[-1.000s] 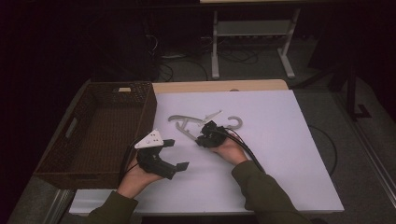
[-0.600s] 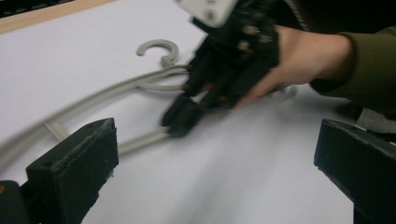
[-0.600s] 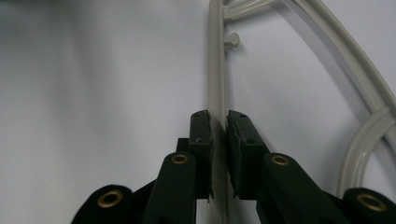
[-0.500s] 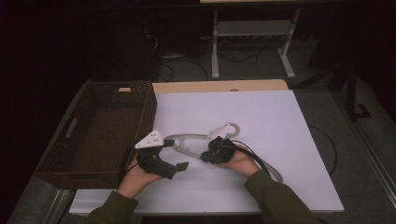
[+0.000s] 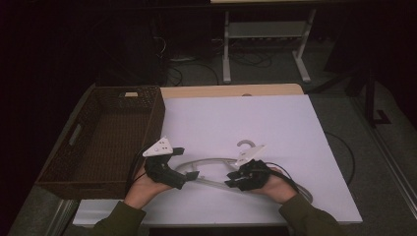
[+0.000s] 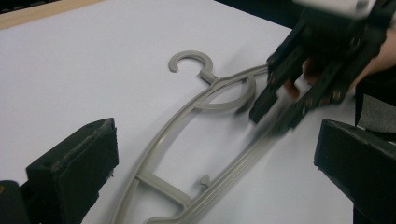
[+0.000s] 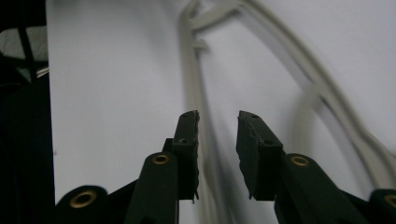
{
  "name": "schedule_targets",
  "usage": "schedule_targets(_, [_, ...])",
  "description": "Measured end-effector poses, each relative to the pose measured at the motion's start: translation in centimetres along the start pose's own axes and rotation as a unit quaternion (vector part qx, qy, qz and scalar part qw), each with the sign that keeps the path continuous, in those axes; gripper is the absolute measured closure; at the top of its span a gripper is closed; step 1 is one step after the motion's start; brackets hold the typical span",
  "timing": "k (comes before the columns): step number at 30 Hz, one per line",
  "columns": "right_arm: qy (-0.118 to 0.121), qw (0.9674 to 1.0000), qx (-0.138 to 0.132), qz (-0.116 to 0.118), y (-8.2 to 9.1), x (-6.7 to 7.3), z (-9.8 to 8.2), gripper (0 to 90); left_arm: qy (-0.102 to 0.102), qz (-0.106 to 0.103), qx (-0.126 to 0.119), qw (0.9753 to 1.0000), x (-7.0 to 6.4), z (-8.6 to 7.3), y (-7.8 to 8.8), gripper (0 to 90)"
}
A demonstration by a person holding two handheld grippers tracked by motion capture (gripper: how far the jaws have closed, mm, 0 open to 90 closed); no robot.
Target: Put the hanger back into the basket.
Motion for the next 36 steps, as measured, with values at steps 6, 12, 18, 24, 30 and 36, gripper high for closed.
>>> schedule_targets(6, [-0.066,0.996,0.006,-0.061,4.4,-0.9,-4.0,81.2,0.001,0.0,-0.001,1.0,0.0,0.0,0.0,0.0])
schedule_targets(12, [-0.102,0.9898,0.038,-0.092,6.5,-1.3,-7.2,89.4,0.001,-0.001,0.0,1.0,-0.1,0.0,-0.2,0.0])
schedule_targets(18, [-0.117,0.9832,0.071,-0.121,6.9,-2.0,-8.6,89.6,0.0,-0.001,0.001,1.0,-0.1,0.0,-0.2,0.0])
schedule_targets(24, [-0.114,0.9786,0.086,-0.149,6.8,-4.0,-8.5,89.7,0.001,-0.002,0.003,1.0,-0.1,-0.1,-0.3,0.0])
schedule_targets(30, [-0.122,0.9695,0.093,-0.191,6.4,-8.3,-8.3,89.7,-0.004,-0.003,0.009,1.0,-0.1,-0.2,-0.5,0.0])
schedule_targets(36, [-0.144,0.9673,0.069,-0.198,6.7,-9.1,-8.1,89.6,-0.001,0.0,0.008,1.0,0.0,-0.2,-0.3,0.0])
Point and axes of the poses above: each handheld gripper's, and its own axes: y roughly backward along the jaws, z roughly out of its top, x roughly to its left, the point moved 1 cm from there along -y, roughly forward along the jaws, and after that the axes turned 12 degrees about y, right-handed, at the moved point
